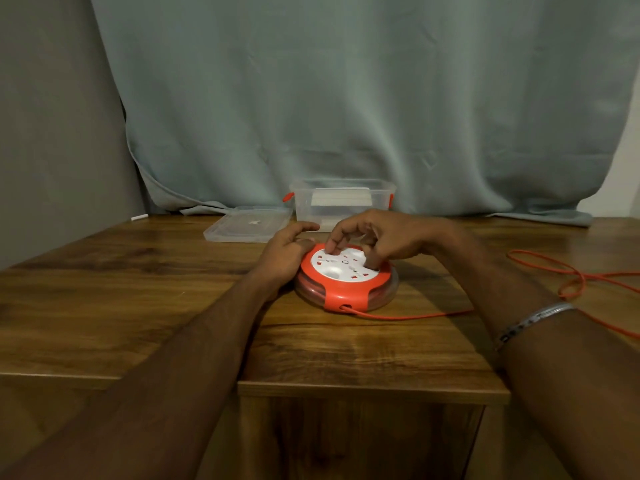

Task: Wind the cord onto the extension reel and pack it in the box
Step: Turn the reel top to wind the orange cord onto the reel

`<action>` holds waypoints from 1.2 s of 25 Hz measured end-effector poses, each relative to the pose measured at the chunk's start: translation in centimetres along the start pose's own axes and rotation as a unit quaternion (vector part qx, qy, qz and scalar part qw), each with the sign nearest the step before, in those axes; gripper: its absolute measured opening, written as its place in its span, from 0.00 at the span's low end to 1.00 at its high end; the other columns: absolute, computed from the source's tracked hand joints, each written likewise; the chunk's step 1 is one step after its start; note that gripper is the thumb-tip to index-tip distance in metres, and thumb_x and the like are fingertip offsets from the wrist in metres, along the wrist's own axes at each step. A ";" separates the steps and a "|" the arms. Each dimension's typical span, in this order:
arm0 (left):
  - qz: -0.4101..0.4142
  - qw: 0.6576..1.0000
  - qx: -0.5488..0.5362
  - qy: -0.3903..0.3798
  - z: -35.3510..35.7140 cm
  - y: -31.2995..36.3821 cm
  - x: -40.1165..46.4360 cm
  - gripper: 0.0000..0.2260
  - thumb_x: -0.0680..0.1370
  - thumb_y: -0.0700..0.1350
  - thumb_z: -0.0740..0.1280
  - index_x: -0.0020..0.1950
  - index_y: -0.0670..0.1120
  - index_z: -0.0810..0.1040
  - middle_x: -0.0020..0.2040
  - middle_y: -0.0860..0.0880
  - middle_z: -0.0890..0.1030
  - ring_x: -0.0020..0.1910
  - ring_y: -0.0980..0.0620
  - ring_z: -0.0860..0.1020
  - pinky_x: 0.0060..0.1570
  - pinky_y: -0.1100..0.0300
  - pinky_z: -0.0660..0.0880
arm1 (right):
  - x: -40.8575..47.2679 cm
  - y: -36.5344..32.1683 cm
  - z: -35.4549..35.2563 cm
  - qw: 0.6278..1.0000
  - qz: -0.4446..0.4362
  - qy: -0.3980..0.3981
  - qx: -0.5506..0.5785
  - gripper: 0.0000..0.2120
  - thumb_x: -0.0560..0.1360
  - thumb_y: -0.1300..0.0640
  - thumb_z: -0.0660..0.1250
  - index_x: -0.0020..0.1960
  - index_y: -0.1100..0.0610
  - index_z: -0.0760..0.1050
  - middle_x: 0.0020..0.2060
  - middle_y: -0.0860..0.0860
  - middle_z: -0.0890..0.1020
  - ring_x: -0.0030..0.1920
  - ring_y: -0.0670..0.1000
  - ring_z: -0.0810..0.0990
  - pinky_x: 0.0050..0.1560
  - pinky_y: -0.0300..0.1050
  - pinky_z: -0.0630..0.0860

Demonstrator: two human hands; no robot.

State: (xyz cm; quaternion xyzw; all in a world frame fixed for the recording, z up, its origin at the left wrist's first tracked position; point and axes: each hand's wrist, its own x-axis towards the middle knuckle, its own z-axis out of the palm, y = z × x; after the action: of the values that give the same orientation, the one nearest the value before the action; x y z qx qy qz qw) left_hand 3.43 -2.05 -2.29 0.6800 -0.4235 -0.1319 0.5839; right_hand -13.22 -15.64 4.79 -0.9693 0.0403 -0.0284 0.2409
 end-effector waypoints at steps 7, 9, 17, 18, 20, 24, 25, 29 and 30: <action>-0.004 1.000 -0.014 -0.011 -0.1 -0.1 0.3 0.11 0.83 0.43 0.61 0.60 0.49 0.82 0.55 0.46 0.83 0.49 0.49 0.83 0.42 0.58 0.79 | 0.3 0.9 -0.2 0.998 0.043 0.027 0.037 0.55 0.68 0.75 0.75 0.82 0.43 0.51 0.55 0.53 0.86 0.58 0.48 0.83 0.53 0.44 0.80; -0.007 1.000 -0.018 -0.009 0.0 -0.2 0.4 0.11 0.83 0.42 0.61 0.58 0.49 0.83 0.55 0.47 0.84 0.49 0.50 0.83 0.41 0.61 0.78 | 0.1 1.0 -0.1 0.998 0.047 0.032 0.033 0.55 0.69 0.69 0.78 0.82 0.42 0.51 0.53 0.52 0.86 0.63 0.49 0.80 0.66 0.47 0.75; -0.003 1.000 -0.030 -0.005 0.2 -0.7 0.8 0.12 0.83 0.41 0.61 0.55 0.48 0.84 0.55 0.44 0.85 0.55 0.45 0.83 0.52 0.52 0.81 | 0.3 -0.2 0.9 0.996 0.043 0.070 -0.044 0.26 0.67 0.54 0.81 0.62 0.47 0.77 0.38 0.52 0.82 0.39 0.48 0.79 0.44 0.51 0.76; -0.002 1.000 -0.029 -0.002 0.2 -0.8 0.9 0.12 0.83 0.41 0.61 0.56 0.47 0.84 0.55 0.43 0.85 0.55 0.44 0.83 0.55 0.50 0.81 | 0.4 -0.4 1.0 0.995 0.042 0.072 -0.058 0.21 0.67 0.52 0.81 0.57 0.48 0.78 0.36 0.50 0.81 0.37 0.47 0.78 0.42 0.51 0.75; 0.002 1.000 -0.027 0.002 0.2 -0.9 1.0 0.11 0.82 0.40 0.62 0.55 0.47 0.84 0.55 0.43 0.85 0.55 0.43 0.82 0.58 0.47 0.80 | 0.6 -0.7 1.3 0.993 0.038 0.083 -0.077 0.14 0.66 0.50 0.80 0.46 0.51 0.79 0.31 0.43 0.79 0.33 0.42 0.76 0.39 0.50 0.73; 0.011 1.000 -0.026 0.002 0.2 -1.0 1.1 0.11 0.82 0.40 0.62 0.53 0.47 0.85 0.54 0.42 0.85 0.55 0.42 0.83 0.59 0.46 0.80 | 0.8 -1.0 2.0 0.991 0.028 0.094 -0.094 0.17 0.64 0.42 0.74 0.30 0.54 0.74 0.24 0.44 0.73 0.28 0.43 0.70 0.34 0.47 0.69; 0.013 1.000 -0.027 0.002 0.2 -1.0 1.1 0.11 0.82 0.39 0.62 0.52 0.47 0.85 0.54 0.42 0.85 0.55 0.43 0.82 0.59 0.47 0.79 | 0.9 -1.1 2.1 0.990 0.024 0.097 -0.095 0.19 0.65 0.41 0.74 0.28 0.54 0.73 0.23 0.45 0.71 0.28 0.45 0.69 0.34 0.48 0.68; 0.023 0.999 -0.032 -0.003 0.2 -1.0 1.0 0.12 0.81 0.39 0.62 0.48 0.50 0.85 0.53 0.43 0.86 0.53 0.45 0.83 0.55 0.52 0.79 | 1.2 -1.1 2.4 0.991 0.018 0.107 -0.083 0.23 0.72 0.46 0.76 0.25 0.56 0.72 0.21 0.47 0.67 0.26 0.46 0.66 0.33 0.48 0.64; 0.021 0.999 -0.032 -0.004 0.2 -1.0 1.0 0.12 0.81 0.39 0.62 0.49 0.50 0.85 0.52 0.44 0.86 0.53 0.46 0.83 0.54 0.53 0.80 | 1.1 -1.1 2.4 0.992 0.017 0.103 -0.072 0.22 0.72 0.47 0.77 0.26 0.56 0.74 0.21 0.48 0.69 0.26 0.45 0.67 0.32 0.47 0.65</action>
State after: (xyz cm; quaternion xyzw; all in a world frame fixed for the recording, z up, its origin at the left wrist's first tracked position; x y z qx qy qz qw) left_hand 4.36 -2.96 -2.95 0.6512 -0.4356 -0.1358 0.6064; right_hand -11.84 -13.71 3.26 -0.9752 0.0836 -0.1205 0.1660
